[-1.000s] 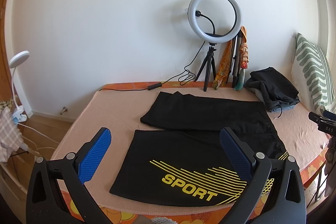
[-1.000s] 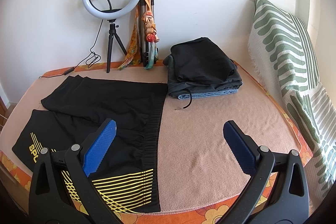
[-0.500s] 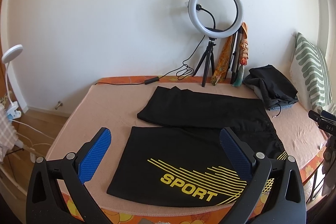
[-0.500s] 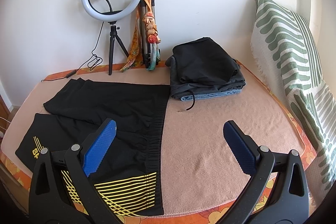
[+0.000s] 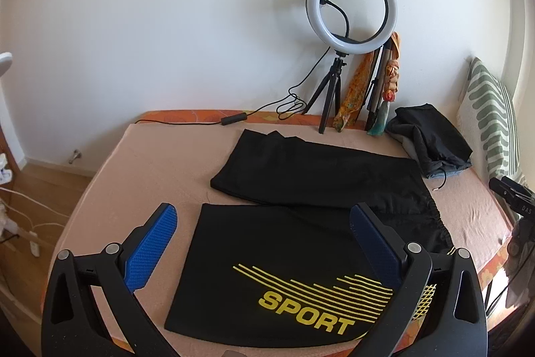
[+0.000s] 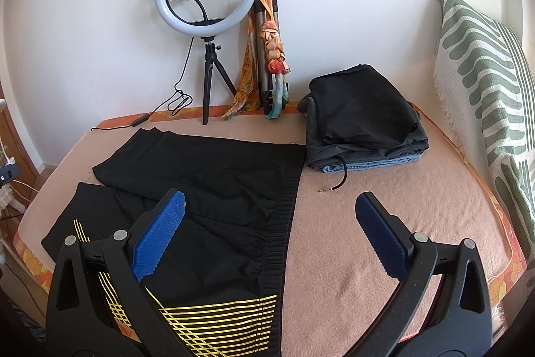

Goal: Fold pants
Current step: 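Lower both grippers onto the black shorts' waistband and close them on it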

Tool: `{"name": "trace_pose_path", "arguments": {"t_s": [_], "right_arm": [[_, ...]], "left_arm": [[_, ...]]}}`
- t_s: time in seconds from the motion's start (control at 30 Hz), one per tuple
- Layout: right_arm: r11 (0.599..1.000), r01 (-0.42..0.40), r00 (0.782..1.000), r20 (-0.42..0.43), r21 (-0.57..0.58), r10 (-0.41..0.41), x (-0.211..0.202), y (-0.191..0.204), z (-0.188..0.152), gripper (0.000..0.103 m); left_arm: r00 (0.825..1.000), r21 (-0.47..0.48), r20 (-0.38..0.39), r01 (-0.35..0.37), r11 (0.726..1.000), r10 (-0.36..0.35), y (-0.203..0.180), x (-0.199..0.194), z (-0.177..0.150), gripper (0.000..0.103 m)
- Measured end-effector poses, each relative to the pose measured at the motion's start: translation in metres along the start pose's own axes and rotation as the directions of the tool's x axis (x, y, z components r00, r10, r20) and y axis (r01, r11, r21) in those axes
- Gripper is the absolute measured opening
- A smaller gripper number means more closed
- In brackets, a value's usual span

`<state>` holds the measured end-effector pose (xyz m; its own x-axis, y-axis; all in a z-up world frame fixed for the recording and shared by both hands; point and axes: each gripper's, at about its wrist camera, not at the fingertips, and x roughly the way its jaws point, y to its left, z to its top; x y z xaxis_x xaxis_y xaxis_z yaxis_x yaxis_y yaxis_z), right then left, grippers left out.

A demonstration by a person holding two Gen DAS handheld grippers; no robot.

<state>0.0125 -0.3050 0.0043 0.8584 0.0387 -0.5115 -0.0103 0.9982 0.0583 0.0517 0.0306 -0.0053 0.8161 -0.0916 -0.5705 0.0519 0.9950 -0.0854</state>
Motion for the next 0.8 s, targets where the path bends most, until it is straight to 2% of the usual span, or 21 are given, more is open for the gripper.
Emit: {"name": "trace_pose_path", "arguments": {"t_s": [0.1, 0.2, 0.5, 0.57, 0.63, 0.7, 0.8], "right_arm": [[0.999, -0.013, 1.000, 0.011, -0.038, 0.014, 0.003, 0.004, 0.003, 0.103], [0.997, -0.026, 0.999, 0.017, -0.069, 0.027, 0.007, 0.008, 0.005, 0.103], [0.995, -0.048, 0.999, -0.015, -0.086, 0.047, 0.030, 0.008, 0.015, 0.103], [0.994, -0.044, 0.999, -0.028, -0.104, 0.041, 0.038, 0.009, 0.018, 0.103], [0.992, -0.052, 0.998, -0.052, -0.117, 0.046, 0.047, 0.008, 0.021, 0.103], [0.989, -0.066, 0.995, -0.085, -0.131, 0.056, 0.060, 0.007, 0.028, 0.103], [0.983, -0.072, 0.993, -0.101, -0.171, 0.055, 0.080, 0.006, 0.042, 0.103]], "left_arm": [[1.000, 0.041, -0.005, -0.011, 0.999, 0.012, 0.006, 0.008, 0.010, 0.103], [0.999, 0.069, -0.053, 0.014, 0.998, -0.010, 0.013, 0.024, 0.022, 0.103], [0.992, 0.085, -0.129, 0.015, 0.996, -0.004, 0.041, 0.077, 0.047, 0.102], [0.988, 0.063, -0.153, 0.044, 0.997, -0.033, 0.048, 0.091, 0.053, 0.097], [0.979, 0.005, -0.185, 0.084, 0.996, -0.082, 0.059, 0.109, 0.062, 0.088], [0.972, -0.048, -0.201, 0.111, 0.993, -0.118, 0.069, 0.126, 0.071, 0.084], [0.968, -0.016, -0.226, 0.108, 0.994, -0.109, 0.068, 0.156, 0.086, 0.077]]}}
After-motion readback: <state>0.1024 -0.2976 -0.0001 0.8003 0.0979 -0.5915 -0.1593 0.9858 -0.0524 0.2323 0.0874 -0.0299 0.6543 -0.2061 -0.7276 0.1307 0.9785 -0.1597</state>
